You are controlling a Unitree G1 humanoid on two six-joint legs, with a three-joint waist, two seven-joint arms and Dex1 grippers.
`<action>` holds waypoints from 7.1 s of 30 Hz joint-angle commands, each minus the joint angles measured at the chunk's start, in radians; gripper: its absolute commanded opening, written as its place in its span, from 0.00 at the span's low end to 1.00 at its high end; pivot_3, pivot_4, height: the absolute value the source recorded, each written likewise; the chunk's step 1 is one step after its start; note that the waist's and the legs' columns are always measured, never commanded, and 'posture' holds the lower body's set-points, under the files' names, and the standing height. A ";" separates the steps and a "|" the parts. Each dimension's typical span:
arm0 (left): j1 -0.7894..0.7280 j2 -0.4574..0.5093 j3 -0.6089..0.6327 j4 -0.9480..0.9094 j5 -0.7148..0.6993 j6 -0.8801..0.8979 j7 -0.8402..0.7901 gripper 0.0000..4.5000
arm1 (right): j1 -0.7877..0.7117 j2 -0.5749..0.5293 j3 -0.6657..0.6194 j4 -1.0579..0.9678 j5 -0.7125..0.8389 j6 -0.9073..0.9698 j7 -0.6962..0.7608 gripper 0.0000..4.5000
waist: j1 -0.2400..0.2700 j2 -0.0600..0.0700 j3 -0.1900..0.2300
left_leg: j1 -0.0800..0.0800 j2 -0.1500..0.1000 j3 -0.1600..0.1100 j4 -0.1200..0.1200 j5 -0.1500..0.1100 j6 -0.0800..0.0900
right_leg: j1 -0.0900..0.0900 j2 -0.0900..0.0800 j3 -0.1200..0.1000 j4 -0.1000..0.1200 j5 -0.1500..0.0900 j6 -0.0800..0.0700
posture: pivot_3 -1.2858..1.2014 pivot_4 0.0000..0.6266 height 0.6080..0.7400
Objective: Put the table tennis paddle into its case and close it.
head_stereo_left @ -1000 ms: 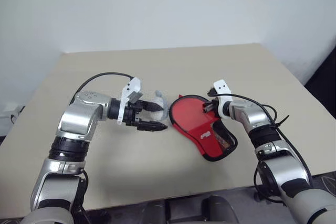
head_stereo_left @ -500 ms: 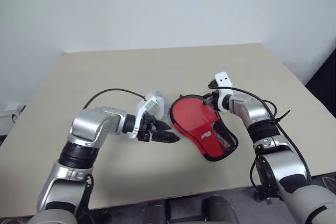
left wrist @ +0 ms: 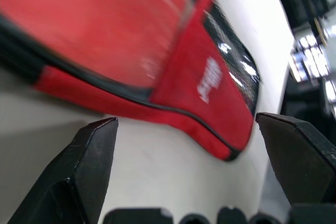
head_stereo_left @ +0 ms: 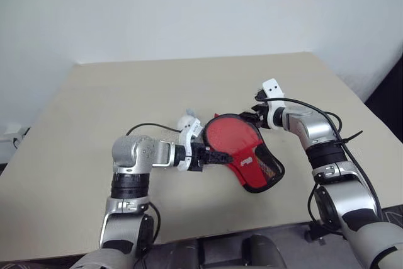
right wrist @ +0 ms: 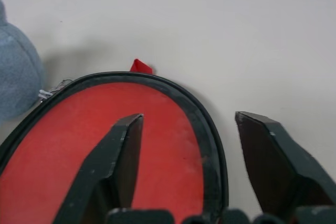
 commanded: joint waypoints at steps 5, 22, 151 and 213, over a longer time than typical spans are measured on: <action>-0.069 -0.090 0.096 0.030 0.026 0.007 0.211 1.00 | -0.030 0.006 -0.024 -0.022 0.001 -0.020 -0.038 0.66 | 0.001 0.000 0.000 | 0.000 -0.001 0.000 0.000 0.000 0.000 | 0.001 0.000 0.000 0.000 0.000 0.000 | 0.52 0.00 0.61; -0.097 -0.212 0.153 0.065 0.054 0.007 0.391 0.96 | -0.025 0.017 -0.034 -0.013 0.006 -0.030 -0.087 0.67 | 0.001 0.000 0.000 | 0.000 -0.003 0.000 0.001 0.002 -0.003 | 0.002 -0.002 0.000 0.000 0.000 0.000 | 0.52 0.00 0.61; 0.257 0.736 -0.448 -0.378 -0.097 -0.841 -0.334 0.99 | -0.136 0.083 -0.061 0.139 0.016 -0.186 -0.026 0.67 | 0.000 -0.003 0.002 | -0.004 0.001 0.014 -0.016 0.004 -0.013 | -0.012 0.003 0.005 -0.002 0.000 -0.001 | 0.52 0.00 0.61; 0.335 0.426 -0.553 -0.181 0.261 -0.869 -0.271 0.32 | -0.543 0.511 -0.081 0.745 -0.018 -0.103 0.063 0.99 | 0.000 -0.003 -0.002 | 0.000 0.004 0.003 -0.007 0.006 -0.011 | -0.008 0.004 0.002 0.001 0.001 -0.006 | 0.52 0.00 0.61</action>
